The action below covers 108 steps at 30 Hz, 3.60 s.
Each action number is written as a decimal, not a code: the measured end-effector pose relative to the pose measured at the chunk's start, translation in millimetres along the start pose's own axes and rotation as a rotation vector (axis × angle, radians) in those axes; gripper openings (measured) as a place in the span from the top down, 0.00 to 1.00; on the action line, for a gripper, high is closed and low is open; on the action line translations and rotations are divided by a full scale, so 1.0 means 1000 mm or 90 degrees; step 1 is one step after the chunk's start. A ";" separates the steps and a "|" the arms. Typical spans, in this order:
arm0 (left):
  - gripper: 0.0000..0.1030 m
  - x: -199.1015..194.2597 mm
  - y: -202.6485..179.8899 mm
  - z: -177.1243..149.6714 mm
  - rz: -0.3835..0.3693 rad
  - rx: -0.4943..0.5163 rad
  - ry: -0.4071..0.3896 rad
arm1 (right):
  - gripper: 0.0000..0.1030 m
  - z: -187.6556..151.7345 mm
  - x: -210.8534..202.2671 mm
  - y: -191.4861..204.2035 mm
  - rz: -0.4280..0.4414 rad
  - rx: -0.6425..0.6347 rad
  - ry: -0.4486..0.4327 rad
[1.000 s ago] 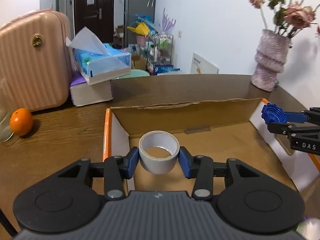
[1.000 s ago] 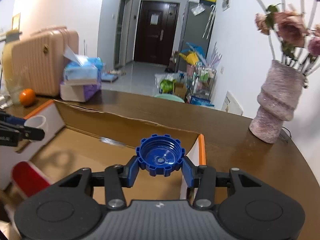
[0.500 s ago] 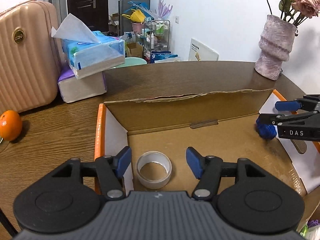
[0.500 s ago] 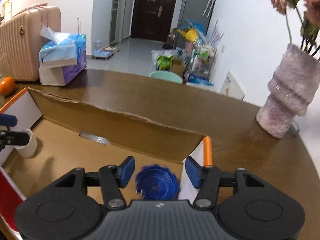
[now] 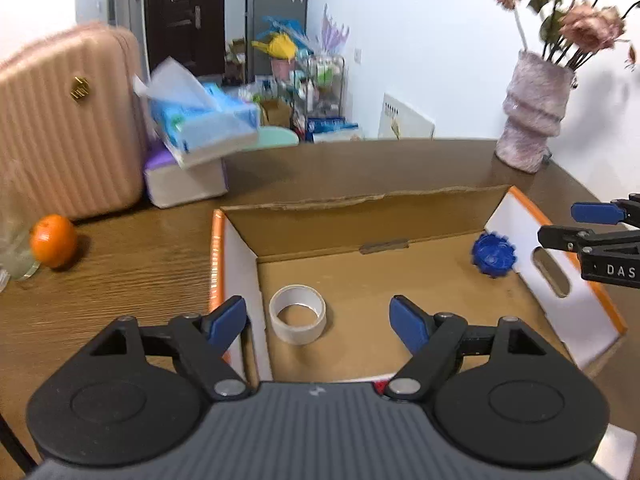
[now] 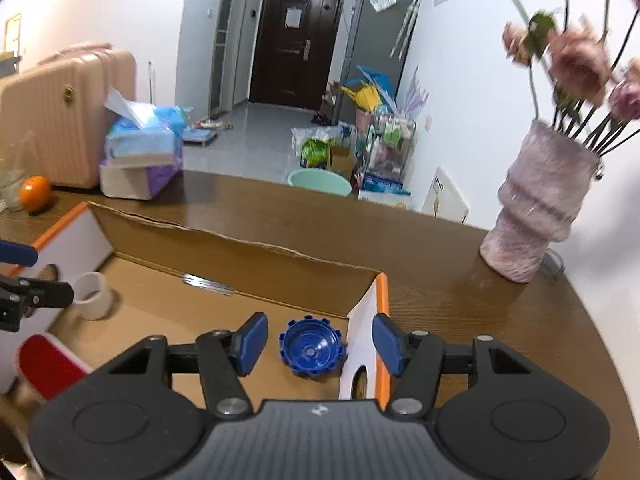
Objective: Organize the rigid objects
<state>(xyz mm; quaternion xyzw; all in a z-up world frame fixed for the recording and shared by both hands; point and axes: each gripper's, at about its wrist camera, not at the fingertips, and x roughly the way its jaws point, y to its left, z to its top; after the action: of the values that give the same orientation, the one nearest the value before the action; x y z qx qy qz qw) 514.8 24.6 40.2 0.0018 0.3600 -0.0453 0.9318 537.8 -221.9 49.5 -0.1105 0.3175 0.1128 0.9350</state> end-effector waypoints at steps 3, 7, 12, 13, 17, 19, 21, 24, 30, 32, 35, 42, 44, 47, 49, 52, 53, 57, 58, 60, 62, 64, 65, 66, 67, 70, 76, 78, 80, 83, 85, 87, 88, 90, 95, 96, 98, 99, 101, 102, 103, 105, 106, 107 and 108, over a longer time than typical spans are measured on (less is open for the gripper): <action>0.20 -0.036 -0.003 -0.007 0.013 -0.003 -0.033 | 0.38 -0.004 -0.033 0.003 0.009 0.003 -0.032; 0.13 -0.082 -0.009 -0.026 0.022 -0.013 -0.105 | 0.28 -0.017 -0.076 0.010 0.015 0.004 -0.093; 0.05 -0.126 -0.016 -0.061 0.045 -0.051 -0.215 | 0.12 -0.050 -0.127 0.018 0.019 0.020 -0.217; 0.04 -0.132 -0.018 -0.067 0.043 -0.058 -0.226 | 0.12 -0.057 -0.133 0.020 0.021 0.025 -0.227; 0.01 -0.155 -0.025 -0.091 0.048 -0.062 -0.280 | 0.09 -0.082 -0.152 0.028 0.027 0.045 -0.256; 0.00 -0.164 -0.032 -0.102 0.055 -0.046 -0.303 | 0.09 -0.093 -0.160 0.032 0.023 0.047 -0.268; 0.00 -0.173 -0.039 -0.112 0.058 -0.026 -0.318 | 0.09 -0.101 -0.167 0.036 0.017 0.044 -0.271; 0.00 -0.184 -0.047 -0.123 0.059 -0.010 -0.330 | 0.09 -0.112 -0.177 0.040 0.016 0.043 -0.269; 0.00 -0.208 -0.057 -0.154 0.057 -0.045 -0.306 | 0.09 -0.144 -0.208 0.047 0.016 0.063 -0.265; 0.00 -0.215 -0.060 -0.167 0.049 -0.055 -0.288 | 0.09 -0.160 -0.220 0.049 0.017 0.070 -0.262; 0.00 -0.229 -0.067 -0.190 0.042 -0.063 -0.276 | 0.09 -0.186 -0.240 0.051 0.024 0.076 -0.259; 0.00 -0.258 -0.077 -0.247 0.012 -0.077 -0.259 | 0.09 -0.246 -0.285 0.056 0.025 0.091 -0.256; 0.00 -0.265 -0.079 -0.260 0.016 -0.077 -0.260 | 0.09 -0.264 -0.295 0.058 0.020 0.099 -0.249; 0.00 -0.268 -0.080 -0.283 0.020 -0.077 -0.240 | 0.09 -0.289 -0.308 0.060 0.022 0.124 -0.241; 0.00 -0.266 -0.080 -0.293 0.015 -0.073 -0.213 | 0.09 -0.304 -0.312 0.059 0.035 0.138 -0.229; 0.00 -0.258 -0.084 -0.297 0.008 -0.061 -0.182 | 0.09 -0.316 -0.312 0.058 0.030 0.142 -0.205; 0.00 -0.256 -0.085 -0.297 0.006 -0.062 -0.179 | 0.09 -0.317 -0.310 0.056 0.025 0.142 -0.199; 0.00 -0.244 -0.090 -0.291 -0.011 -0.073 -0.151 | 0.11 -0.319 -0.302 0.048 0.017 0.163 -0.186; 0.00 -0.240 -0.091 -0.289 -0.017 -0.078 -0.140 | 0.11 -0.317 -0.298 0.046 0.021 0.171 -0.181; 0.00 -0.230 -0.095 -0.281 -0.035 -0.088 -0.124 | 0.15 -0.314 -0.289 0.039 0.037 0.186 -0.170; 0.00 -0.222 -0.100 -0.273 -0.048 -0.089 -0.117 | 0.17 -0.309 -0.278 0.033 0.053 0.194 -0.163; 0.04 -0.211 -0.108 -0.262 -0.061 -0.093 -0.111 | 0.21 -0.301 -0.265 0.027 0.058 0.195 -0.156; 0.06 -0.205 -0.111 -0.256 -0.070 -0.099 -0.105 | 0.24 -0.297 -0.258 0.024 0.058 0.193 -0.154; 0.08 -0.198 -0.114 -0.250 -0.079 -0.107 -0.098 | 0.25 -0.292 -0.252 0.020 0.058 0.192 -0.152; 0.10 -0.190 -0.117 -0.243 -0.087 -0.113 -0.089 | 0.27 -0.287 -0.243 0.015 0.058 0.195 -0.150; 0.19 -0.168 -0.125 -0.225 -0.105 -0.128 -0.066 | 0.36 -0.273 -0.220 -0.002 0.068 0.214 -0.140; 0.30 -0.133 -0.127 -0.190 -0.144 -0.189 -0.042 | 0.40 -0.239 -0.176 -0.026 0.129 0.255 -0.137; 0.34 -0.124 -0.126 -0.182 -0.148 -0.207 -0.043 | 0.40 -0.226 -0.160 -0.029 0.146 0.256 -0.140; 0.37 -0.114 -0.126 -0.175 -0.155 -0.219 -0.038 | 0.41 -0.216 -0.144 -0.030 0.158 0.260 -0.138; 0.44 -0.101 -0.126 -0.170 -0.166 -0.237 -0.022 | 0.54 -0.204 -0.121 -0.030 0.188 0.279 -0.131; 0.44 -0.094 -0.125 -0.168 -0.182 -0.248 -0.015 | 0.61 -0.201 -0.109 -0.031 0.230 0.301 -0.126; 0.45 -0.089 -0.123 -0.168 -0.198 -0.257 -0.011 | 0.63 -0.200 -0.098 -0.034 0.279 0.329 -0.116; 0.45 -0.088 -0.123 -0.168 -0.206 -0.263 -0.009 | 0.63 -0.201 -0.094 -0.035 0.299 0.341 -0.110; 0.51 -0.087 -0.121 -0.168 -0.213 -0.273 -0.008 | 0.63 -0.202 -0.092 -0.033 0.322 0.351 -0.100; 0.58 -0.105 -0.123 -0.172 -0.200 -0.247 -0.027 | 0.68 -0.205 -0.106 -0.023 0.322 0.349 -0.084; 0.60 -0.112 -0.124 -0.173 -0.202 -0.239 -0.031 | 0.69 -0.206 -0.112 -0.020 0.313 0.346 -0.087; 0.60 -0.126 -0.124 -0.178 -0.205 -0.227 -0.041 | 0.71 -0.212 -0.126 -0.016 0.312 0.360 -0.099; 0.60 -0.134 -0.123 -0.182 -0.203 -0.220 -0.048 | 0.71 -0.216 -0.134 -0.015 0.316 0.368 -0.103; 0.60 -0.150 -0.122 -0.190 -0.201 -0.209 -0.060 | 0.72 -0.226 -0.153 -0.009 0.320 0.373 -0.108; 0.60 -0.158 -0.120 -0.196 -0.199 -0.204 -0.062 | 0.72 -0.231 -0.162 -0.003 0.318 0.369 -0.107; 0.60 -0.164 -0.119 -0.201 -0.199 -0.199 -0.063 | 0.72 -0.236 -0.170 0.003 0.314 0.364 -0.106; 0.60 -0.177 -0.118 -0.212 -0.195 -0.184 -0.060 | 0.73 -0.246 -0.185 0.016 0.306 0.356 -0.102; 0.60 -0.183 -0.117 -0.219 -0.191 -0.178 -0.059 | 0.73 -0.251 -0.192 0.020 0.304 0.352 -0.101; 0.60 -0.189 -0.117 -0.225 -0.188 -0.175 -0.060 | 0.73 -0.255 -0.198 0.026 0.302 0.350 -0.100; 0.60 -0.196 -0.117 -0.231 -0.186 -0.172 -0.060 | 0.73 -0.259 -0.205 0.031 0.299 0.349 -0.098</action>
<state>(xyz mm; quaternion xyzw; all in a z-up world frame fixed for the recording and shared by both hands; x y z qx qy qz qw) 205.4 -67.0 3.7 -0.1779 0.3150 -0.1308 0.9231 223.4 -293.4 -28.1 0.2290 0.2814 0.2427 0.8997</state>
